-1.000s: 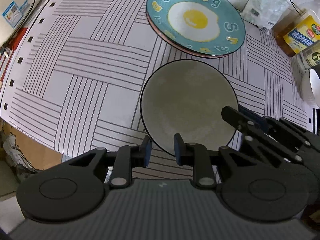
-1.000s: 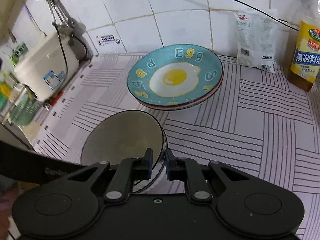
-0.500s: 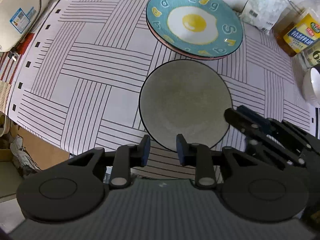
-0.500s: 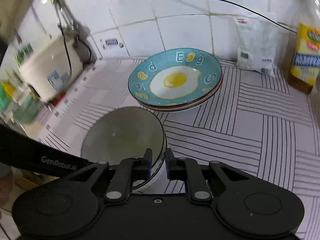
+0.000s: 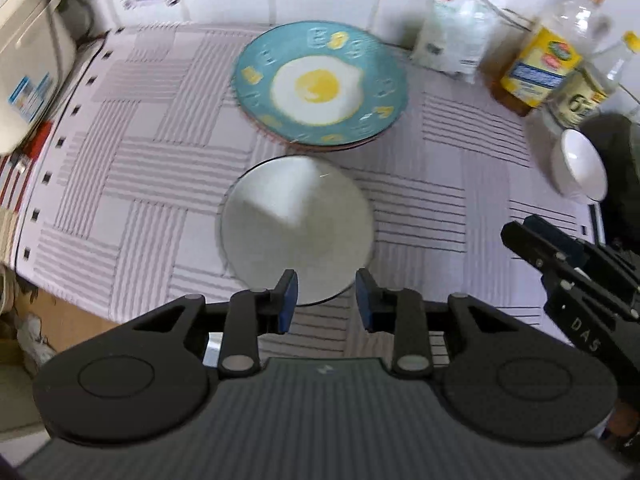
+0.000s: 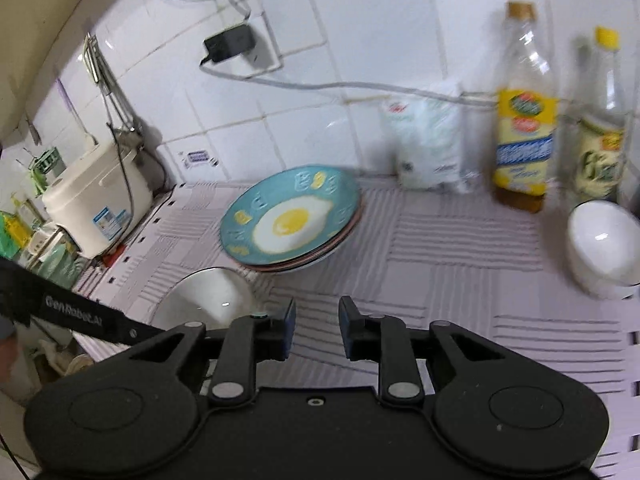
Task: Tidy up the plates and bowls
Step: 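Move the left gripper to the bowl by the vinegar bottle, grasp rim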
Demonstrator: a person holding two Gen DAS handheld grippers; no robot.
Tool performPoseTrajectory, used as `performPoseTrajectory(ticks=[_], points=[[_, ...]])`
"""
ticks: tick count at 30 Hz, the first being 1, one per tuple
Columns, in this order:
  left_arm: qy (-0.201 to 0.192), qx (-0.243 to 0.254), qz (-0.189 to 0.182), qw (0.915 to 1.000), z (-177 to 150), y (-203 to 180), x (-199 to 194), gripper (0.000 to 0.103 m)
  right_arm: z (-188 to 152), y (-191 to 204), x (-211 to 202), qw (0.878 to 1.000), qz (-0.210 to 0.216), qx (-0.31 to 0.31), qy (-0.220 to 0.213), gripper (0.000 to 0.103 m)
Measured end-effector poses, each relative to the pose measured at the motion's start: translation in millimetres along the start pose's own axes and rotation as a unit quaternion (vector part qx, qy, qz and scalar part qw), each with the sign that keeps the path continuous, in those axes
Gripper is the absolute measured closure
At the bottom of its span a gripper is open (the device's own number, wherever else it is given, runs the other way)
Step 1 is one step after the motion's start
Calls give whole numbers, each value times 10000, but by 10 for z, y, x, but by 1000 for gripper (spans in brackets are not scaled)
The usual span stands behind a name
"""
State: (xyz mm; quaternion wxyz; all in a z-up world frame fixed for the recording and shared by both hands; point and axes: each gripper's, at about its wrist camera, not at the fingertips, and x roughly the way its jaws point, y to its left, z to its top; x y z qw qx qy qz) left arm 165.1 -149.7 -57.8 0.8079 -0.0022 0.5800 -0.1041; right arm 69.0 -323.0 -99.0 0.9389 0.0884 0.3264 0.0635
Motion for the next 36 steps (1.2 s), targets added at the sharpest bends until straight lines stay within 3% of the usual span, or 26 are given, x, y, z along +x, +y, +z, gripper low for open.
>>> performPoseTrajectory(ticks=[3, 7, 11, 18, 28, 31, 36], points=[[-76, 218, -125, 9997, 38, -193, -27, 72, -19, -116, -127, 9998, -149, -11, -117, 71], [-386, 509, -244, 9977, 116, -496, -131, 72, -55, -249, -312, 9988, -355, -168, -307, 58], [-711, 933, -382, 9924, 220, -818, -218, 72, -92, -452, -471, 9976, -494, -13, -486, 46], [-1044, 1513, -963, 9782, 426, -1330, -164, 72, -141, -830, -625, 9911, -1072, 109, -786, 35], [-748, 1982, -1108, 9710, 735, -1939, 449, 71, -303, -1392, -274, 9761, -2044, 100, -724, 33], [-737, 2164, -1190, 9662, 780, -2144, 613, 67, -342, -1533, -173, 9757, -2135, 396, -288, 30], [-559, 2115, -1483, 9644, 912, -2404, 908, 59, -381, -1732, 2, 9711, -2311, 560, -187, 28]])
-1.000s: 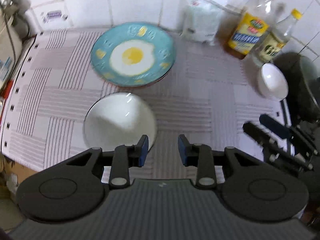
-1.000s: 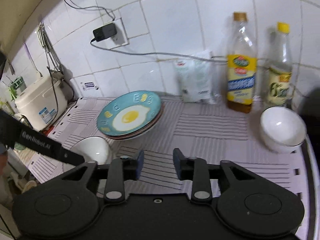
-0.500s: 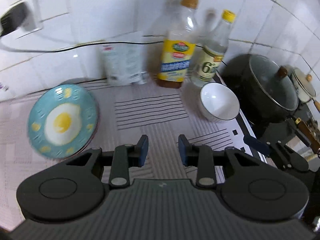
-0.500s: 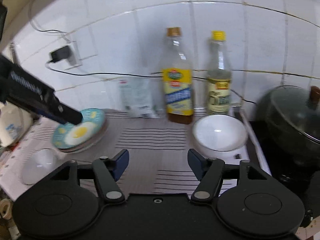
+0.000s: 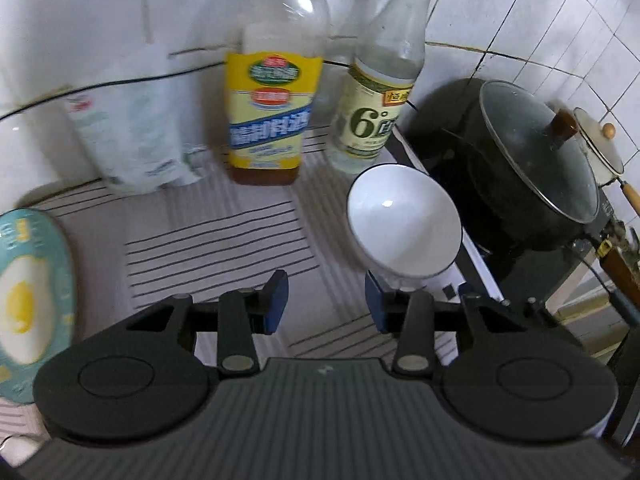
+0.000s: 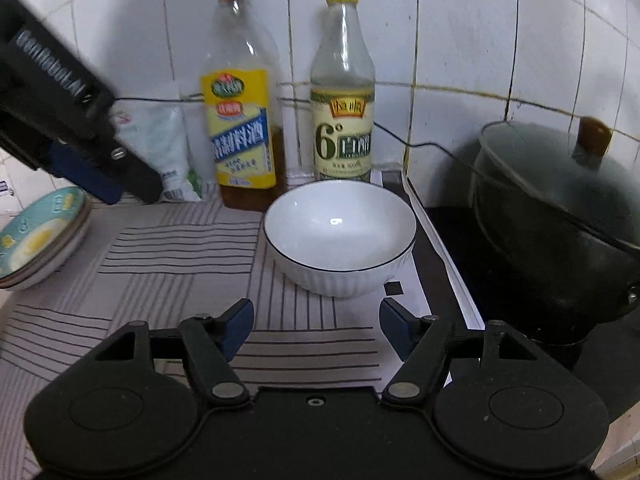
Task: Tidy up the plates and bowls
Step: 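Move the left gripper to the bowl by the vinegar bottle, grasp rim, then carry the third white bowl toward the stacked bowls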
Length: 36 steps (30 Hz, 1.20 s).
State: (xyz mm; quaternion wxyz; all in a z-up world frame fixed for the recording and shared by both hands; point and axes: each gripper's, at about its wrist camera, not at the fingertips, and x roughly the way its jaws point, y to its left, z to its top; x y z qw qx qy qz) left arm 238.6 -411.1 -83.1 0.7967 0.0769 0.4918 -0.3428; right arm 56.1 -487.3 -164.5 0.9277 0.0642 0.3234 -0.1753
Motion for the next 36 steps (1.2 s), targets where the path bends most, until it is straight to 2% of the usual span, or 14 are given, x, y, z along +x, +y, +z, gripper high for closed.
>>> performPoseTrajectory(ticks=[3, 4, 7, 10, 16, 19, 22, 24, 25, 27, 31, 36], points=[[94, 32, -73, 9999, 98, -52, 243, 54, 14, -34, 162, 10000, -83, 3, 30, 21], [121, 69, -76, 9999, 130, -74, 327, 54, 12, -38, 195, 9999, -108, 16, 10, 14], [243, 195, -28, 9995, 202, -119, 549, 49, 31, -57, 315, 9998, -174, 10, -59, 13], [295, 227, 76, 9993, 266, -141, 761, 36, 70, -65, 436, 9998, -212, 23, -3, 12], [441, 198, 27, 9988, 370, -134, 1070, 35, 133, -51, 639, 9995, -302, -98, 29, 6], [482, 201, 2, 9986, 392, -129, 1156, 39, 154, -67, 726, 9994, -331, -71, 39, 6], [543, 228, -34, 9983, 411, -115, 1223, 55, 154, -84, 760, 9998, -197, -27, -55, 5], [659, 271, -62, 9974, 416, -113, 1266, 74, 178, -99, 799, 9999, -144, -18, -36, 4], [755, 282, -106, 9967, 431, -108, 1295, 77, 185, -101, 815, 9999, -124, -21, -34, 3], [923, 185, -276, 9952, 441, -105, 1295, 89, 193, -106, 835, 9999, -96, -7, -46, 3], [943, 435, -22, 9946, 423, -214, 1251, 89, 195, -95, 839, 9999, -43, 66, -79, 3], [955, 682, 98, 9930, 346, -270, 1105, 89, 216, -108, 767, 9993, 146, 352, 3, 3]])
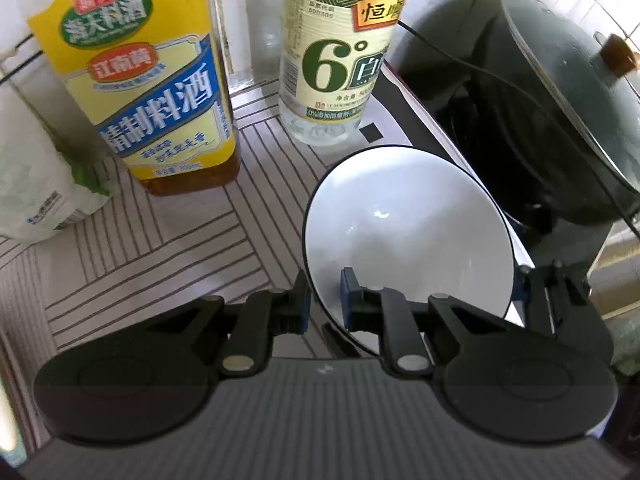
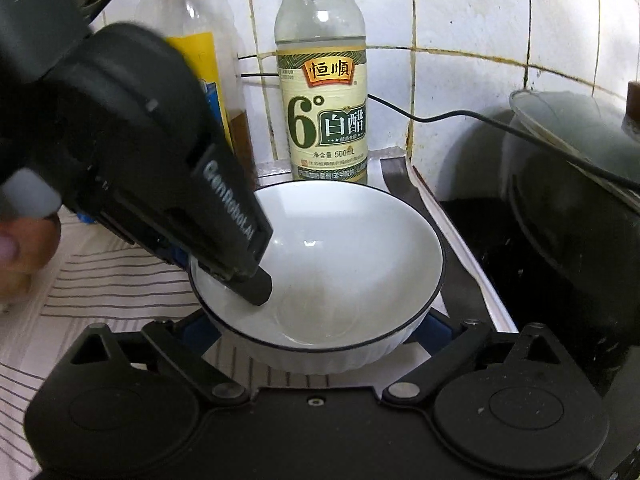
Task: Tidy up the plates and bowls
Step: 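Carry the third white bowl toward the stacked bowls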
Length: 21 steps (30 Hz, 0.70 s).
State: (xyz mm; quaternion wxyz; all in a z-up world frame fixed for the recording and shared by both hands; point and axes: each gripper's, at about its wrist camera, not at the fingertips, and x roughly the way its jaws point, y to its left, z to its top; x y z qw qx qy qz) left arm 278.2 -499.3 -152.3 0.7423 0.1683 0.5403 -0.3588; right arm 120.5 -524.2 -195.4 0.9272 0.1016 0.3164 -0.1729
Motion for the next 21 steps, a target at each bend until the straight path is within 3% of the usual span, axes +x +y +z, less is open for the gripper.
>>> performPoseTrajectory(ticks=[12, 21], points=[[-85, -232, 67, 9997, -332, -31, -536, 89, 18, 161, -443, 9990, 257, -329, -185, 3], [-311, -166, 248, 9991, -629, -78, -1176, 89, 75, 337, -939, 9974, 464, -482, -279, 3]])
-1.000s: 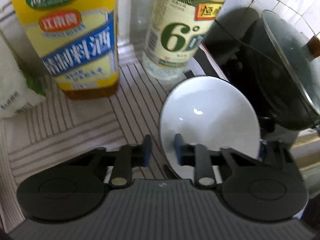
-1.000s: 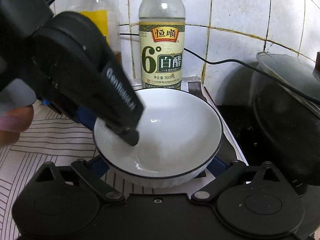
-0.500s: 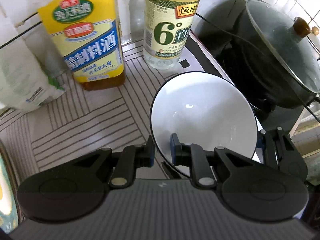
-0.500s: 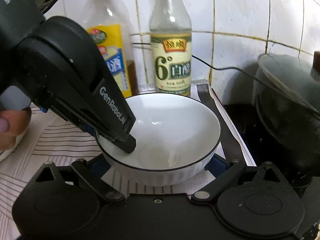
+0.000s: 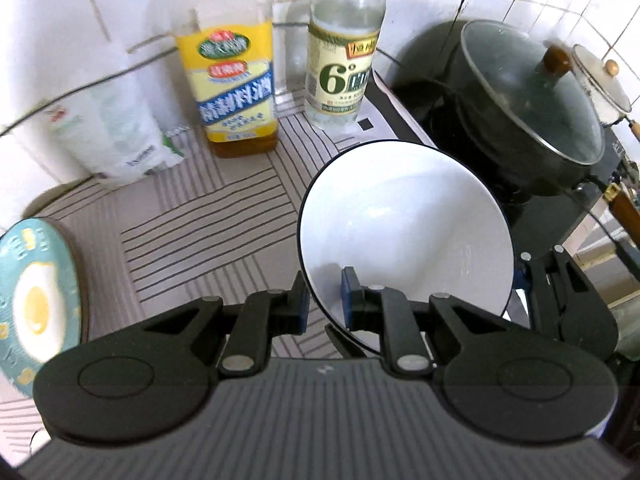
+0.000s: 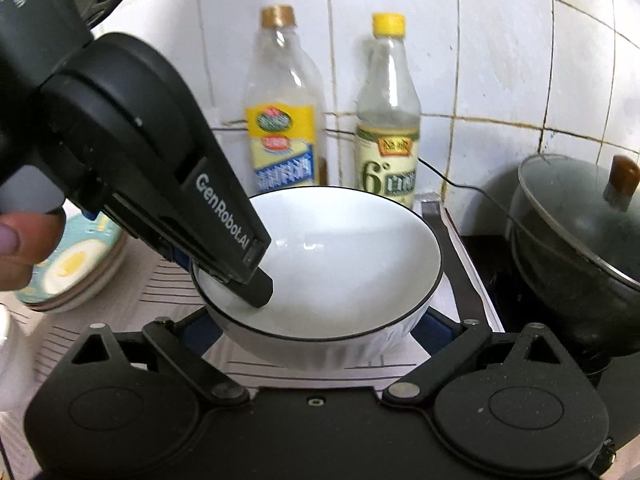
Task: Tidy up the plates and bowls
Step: 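Carry the third white bowl toward the stacked bowls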
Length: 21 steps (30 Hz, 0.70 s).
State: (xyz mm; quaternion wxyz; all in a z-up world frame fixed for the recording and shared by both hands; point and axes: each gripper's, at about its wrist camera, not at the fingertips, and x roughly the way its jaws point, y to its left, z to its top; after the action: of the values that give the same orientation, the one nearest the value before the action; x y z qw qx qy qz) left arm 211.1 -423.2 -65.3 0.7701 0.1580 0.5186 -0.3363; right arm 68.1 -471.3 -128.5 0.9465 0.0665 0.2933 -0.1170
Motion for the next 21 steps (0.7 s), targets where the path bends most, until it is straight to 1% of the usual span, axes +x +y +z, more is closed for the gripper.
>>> performPoseTrajectory(ticks=[4, 9, 14, 21], points=[[-101, -156, 21, 9998, -122, 71, -280, 89, 69, 119, -232, 9998, 65, -126, -139, 3], [-247, -292, 141, 9992, -335, 195, -601, 88, 99, 299, -502, 9985, 196, -425, -272, 3], [-347, -556, 364, 9972, -581, 366, -867, 88, 82, 562, -712, 9954, 560, -686, -371, 3], [-470, -1017, 515, 9924, -927, 705, -1129, 88, 67, 980, -773, 9871, 1043, -1118, -466, 3]])
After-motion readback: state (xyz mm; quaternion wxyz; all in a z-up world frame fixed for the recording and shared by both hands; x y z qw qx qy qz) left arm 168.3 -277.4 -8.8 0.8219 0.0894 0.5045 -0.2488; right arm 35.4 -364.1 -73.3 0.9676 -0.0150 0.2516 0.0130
